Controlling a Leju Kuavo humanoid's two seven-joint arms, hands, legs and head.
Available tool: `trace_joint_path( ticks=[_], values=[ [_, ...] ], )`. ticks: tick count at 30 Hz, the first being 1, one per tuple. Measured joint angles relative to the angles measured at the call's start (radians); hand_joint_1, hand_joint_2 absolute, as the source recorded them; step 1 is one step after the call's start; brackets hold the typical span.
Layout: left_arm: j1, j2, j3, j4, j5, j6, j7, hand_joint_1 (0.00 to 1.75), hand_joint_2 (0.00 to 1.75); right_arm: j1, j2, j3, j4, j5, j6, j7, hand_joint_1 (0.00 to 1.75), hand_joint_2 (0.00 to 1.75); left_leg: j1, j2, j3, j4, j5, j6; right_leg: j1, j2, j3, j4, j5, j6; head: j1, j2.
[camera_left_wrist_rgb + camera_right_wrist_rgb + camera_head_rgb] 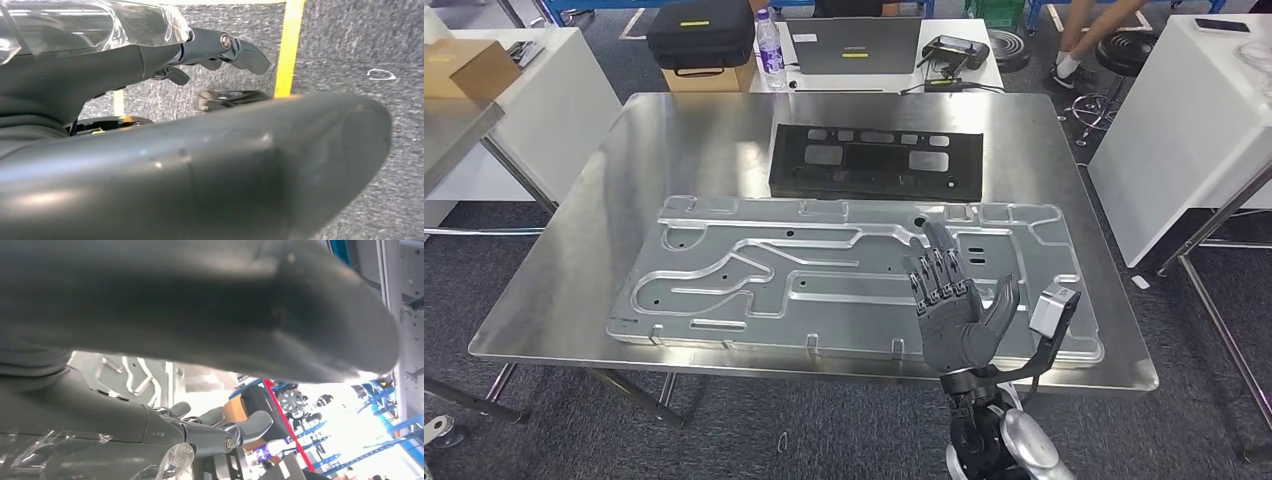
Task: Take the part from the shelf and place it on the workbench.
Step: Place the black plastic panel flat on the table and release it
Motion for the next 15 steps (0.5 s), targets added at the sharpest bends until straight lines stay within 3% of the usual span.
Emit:
trace_joint_path(
  ticks=[1,2,3,4,6,8,9,11,12,13,15],
  values=[
    [0.000,0.000,0.000,0.000,0.000,0.000,0.000,0.00,0.00,0.001,0.000,0.000,0.000,0.000,0.000,0.000,0.00,0.00,0.000,0.000,-0.015,0.070,-0.040,-0.002,0.002,0.000,-0.013,0.000,0.011,-0.002,0.000,0.000],
    [0.000,0.000,0.000,0.000,-0.001,0.000,0.000,0.00,0.00,0.003,0.000,0.000,0.000,0.000,0.000,-0.001,0.00,0.00,0.000,0.000,-0.020,0.121,-0.059,-0.002,0.004,0.000,-0.027,0.001,0.021,-0.003,0.000,0.000],
    [0.000,0.000,0.000,0.000,0.000,0.000,0.000,0.00,0.00,0.005,0.000,-0.001,0.000,-0.002,0.000,-0.001,0.00,0.00,0.000,0.000,-0.010,0.140,-0.056,0.000,0.006,0.000,-0.040,0.001,0.031,-0.003,0.000,0.000],
    [0.000,0.000,0.000,0.000,0.000,0.000,0.000,0.00,0.00,0.006,0.000,-0.001,0.000,-0.005,0.001,-0.003,0.00,0.00,-0.001,-0.001,0.020,0.119,-0.035,0.004,0.008,0.000,-0.053,0.001,0.041,-0.003,0.000,0.000],
    [-0.002,0.001,0.001,0.000,0.000,0.000,0.000,0.00,0.00,0.008,0.000,-0.003,-0.001,-0.014,0.005,-0.008,0.00,0.00,-0.007,-0.002,0.124,-0.016,0.005,0.021,0.010,0.001,-0.075,0.001,0.062,0.001,0.000,0.000],
    [-0.006,0.002,0.002,0.000,0.001,0.001,0.000,0.00,0.00,0.009,0.001,-0.008,-0.004,-0.024,0.011,-0.013,0.00,0.00,-0.016,-0.005,0.213,-0.157,0.007,0.034,0.010,0.000,-0.087,-0.002,0.081,0.011,0.001,0.000],
    [-0.007,0.002,0.003,0.000,0.002,0.001,0.000,0.00,0.00,0.009,0.002,-0.010,-0.006,-0.028,0.014,-0.014,0.00,0.00,-0.021,-0.006,0.231,-0.192,0.002,0.037,0.008,-0.001,-0.088,-0.005,0.091,0.017,0.001,0.000],
    [-0.007,0.002,0.003,0.000,0.004,0.001,0.000,0.00,0.00,0.010,0.002,-0.013,-0.007,-0.032,0.018,-0.015,0.00,0.00,-0.022,-0.006,0.223,-0.204,0.019,0.041,0.006,-0.001,-0.090,-0.017,0.109,0.031,0.000,0.000],
    [-0.007,0.002,0.003,0.000,0.004,0.001,0.000,0.00,0.00,0.012,0.003,-0.014,-0.008,-0.034,0.019,-0.015,0.00,0.00,-0.020,-0.005,0.216,-0.210,0.032,0.047,0.006,0.000,-0.096,-0.013,0.101,0.036,-0.001,0.000],
    [-0.007,0.002,0.003,0.000,0.005,0.001,0.000,0.00,0.00,0.013,0.002,-0.016,-0.008,-0.035,0.020,-0.015,0.00,0.00,-0.017,-0.004,0.205,-0.214,0.046,0.053,0.007,0.001,-0.106,0.006,0.072,0.040,0.000,0.000],
    [-0.006,0.001,0.003,0.000,0.005,0.001,0.000,0.00,0.00,0.016,0.002,-0.019,-0.008,-0.038,0.021,-0.015,0.00,0.00,-0.018,-0.001,0.180,-0.218,0.073,0.063,0.007,0.001,-0.137,0.107,-0.032,0.043,0.003,0.000]
  ],
)
